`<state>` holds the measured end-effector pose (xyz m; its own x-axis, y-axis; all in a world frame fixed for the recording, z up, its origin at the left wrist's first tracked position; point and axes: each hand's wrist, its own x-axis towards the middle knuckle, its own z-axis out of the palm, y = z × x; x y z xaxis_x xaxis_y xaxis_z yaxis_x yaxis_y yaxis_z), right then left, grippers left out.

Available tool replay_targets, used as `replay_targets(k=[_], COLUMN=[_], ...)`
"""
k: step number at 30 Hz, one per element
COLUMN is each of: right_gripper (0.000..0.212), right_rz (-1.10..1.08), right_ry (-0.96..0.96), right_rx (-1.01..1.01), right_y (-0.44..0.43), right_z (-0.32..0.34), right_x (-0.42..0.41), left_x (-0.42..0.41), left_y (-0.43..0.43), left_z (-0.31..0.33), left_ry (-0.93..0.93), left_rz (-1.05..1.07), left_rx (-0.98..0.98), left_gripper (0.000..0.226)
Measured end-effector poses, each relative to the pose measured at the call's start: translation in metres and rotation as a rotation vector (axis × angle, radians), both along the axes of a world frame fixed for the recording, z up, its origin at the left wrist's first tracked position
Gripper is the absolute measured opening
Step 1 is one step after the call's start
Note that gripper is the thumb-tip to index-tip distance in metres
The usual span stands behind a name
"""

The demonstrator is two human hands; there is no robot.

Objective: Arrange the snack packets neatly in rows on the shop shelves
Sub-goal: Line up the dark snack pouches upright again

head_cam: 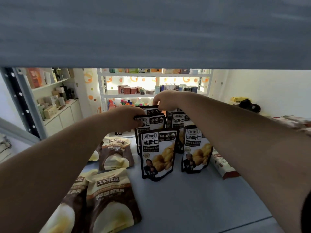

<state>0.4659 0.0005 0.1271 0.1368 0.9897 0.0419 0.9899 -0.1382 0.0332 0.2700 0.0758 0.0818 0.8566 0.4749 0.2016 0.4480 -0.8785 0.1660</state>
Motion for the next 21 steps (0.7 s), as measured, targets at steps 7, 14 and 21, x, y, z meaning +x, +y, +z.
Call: replay_targets(k=[7, 14, 21], right_gripper=[0.041, 0.056, 0.067], right_rz=[-0.006, 0.125, 0.285], right_ry=[-0.032, 0.007, -0.008], right_rx=[0.050, 0.294, 0.508], right_y=[-0.009, -0.074, -0.155], right_z=[-0.001, 0.002, -0.018], right_x=[-0.004, -0.026, -0.048], left_x=[-0.008, -0.034, -0.060], left_y=[-0.006, -0.045, -0.127], left_z=[-0.004, 0.010, 0.018], left_ry=[-0.126, -0.246, -0.183], left_rz=[0.050, 0.090, 0.225], left_rx=[-0.061, 0.200, 0.449], left_gripper=[0.034, 0.056, 0.074])
